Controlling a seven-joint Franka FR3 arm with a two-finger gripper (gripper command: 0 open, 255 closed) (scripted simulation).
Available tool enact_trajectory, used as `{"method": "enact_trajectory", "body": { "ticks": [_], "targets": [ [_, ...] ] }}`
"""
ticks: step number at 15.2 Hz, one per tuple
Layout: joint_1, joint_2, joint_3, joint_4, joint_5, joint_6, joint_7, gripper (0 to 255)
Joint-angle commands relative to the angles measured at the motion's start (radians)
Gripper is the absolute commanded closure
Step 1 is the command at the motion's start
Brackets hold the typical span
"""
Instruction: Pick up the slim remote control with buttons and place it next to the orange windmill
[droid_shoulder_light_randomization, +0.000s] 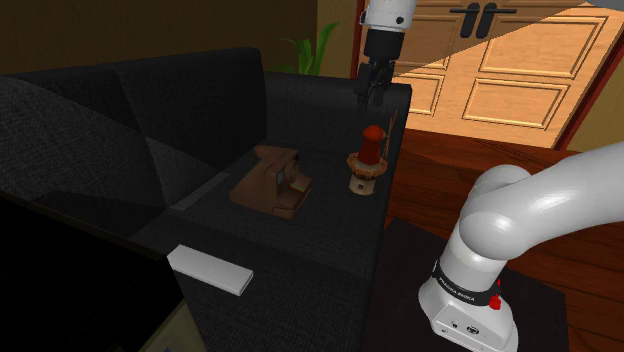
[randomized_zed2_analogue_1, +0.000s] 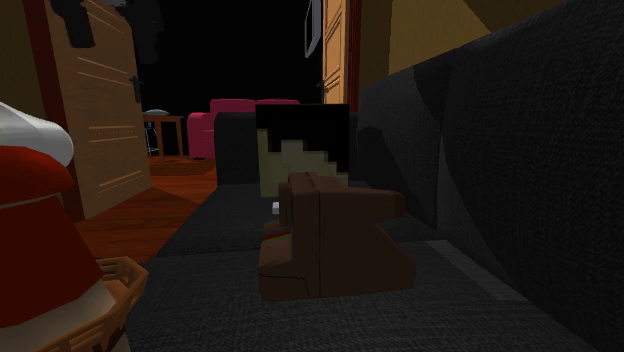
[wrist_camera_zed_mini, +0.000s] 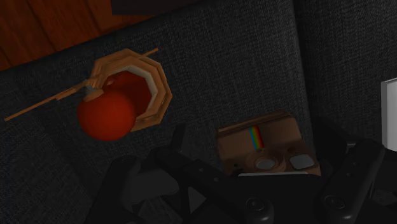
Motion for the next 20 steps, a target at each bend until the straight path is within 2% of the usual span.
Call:
{"method": "enact_trajectory", "body": {
  "ticks": [1,11,20],
  "targets": [
    [0.000,0.000,0.000,0.000,0.000,0.000,0.000,0],
    [0.066,0.139,0.183,-0.083,0.101,0.220,0.167,0],
    [0.106,0.367,0.348,-0.055,0.138,0.420,0.320,0]
  ]
}}
